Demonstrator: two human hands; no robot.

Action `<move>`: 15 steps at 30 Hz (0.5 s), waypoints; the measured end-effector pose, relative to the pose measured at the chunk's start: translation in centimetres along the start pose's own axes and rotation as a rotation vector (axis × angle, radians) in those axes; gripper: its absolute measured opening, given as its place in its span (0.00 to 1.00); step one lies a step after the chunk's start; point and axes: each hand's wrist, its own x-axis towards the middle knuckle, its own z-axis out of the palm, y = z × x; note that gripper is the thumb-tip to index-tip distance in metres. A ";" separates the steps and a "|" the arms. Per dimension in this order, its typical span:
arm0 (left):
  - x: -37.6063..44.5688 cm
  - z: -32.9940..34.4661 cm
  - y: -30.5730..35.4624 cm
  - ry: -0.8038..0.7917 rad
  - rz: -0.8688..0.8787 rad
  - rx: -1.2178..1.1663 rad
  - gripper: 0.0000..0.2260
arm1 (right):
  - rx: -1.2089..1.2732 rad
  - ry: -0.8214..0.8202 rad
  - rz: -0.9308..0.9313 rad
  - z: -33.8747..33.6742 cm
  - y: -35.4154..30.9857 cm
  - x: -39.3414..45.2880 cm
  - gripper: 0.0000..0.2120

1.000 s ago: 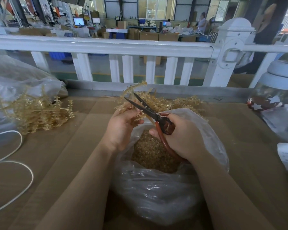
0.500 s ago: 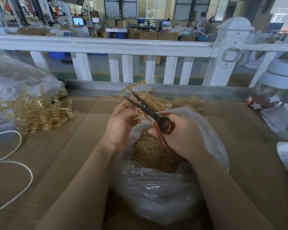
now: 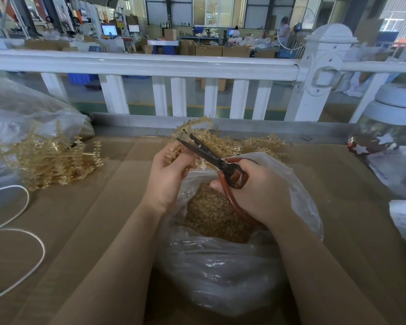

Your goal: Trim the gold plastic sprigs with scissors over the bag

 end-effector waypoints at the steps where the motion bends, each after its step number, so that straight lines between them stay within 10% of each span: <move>1: 0.0 0.0 0.1 -0.008 0.016 0.018 0.08 | -0.026 0.019 -0.020 -0.1 0.0 0.0 0.26; 15: 0.2 -0.1 -0.1 -0.015 0.035 0.097 0.12 | 0.072 -0.047 0.018 0.4 0.0 0.2 0.36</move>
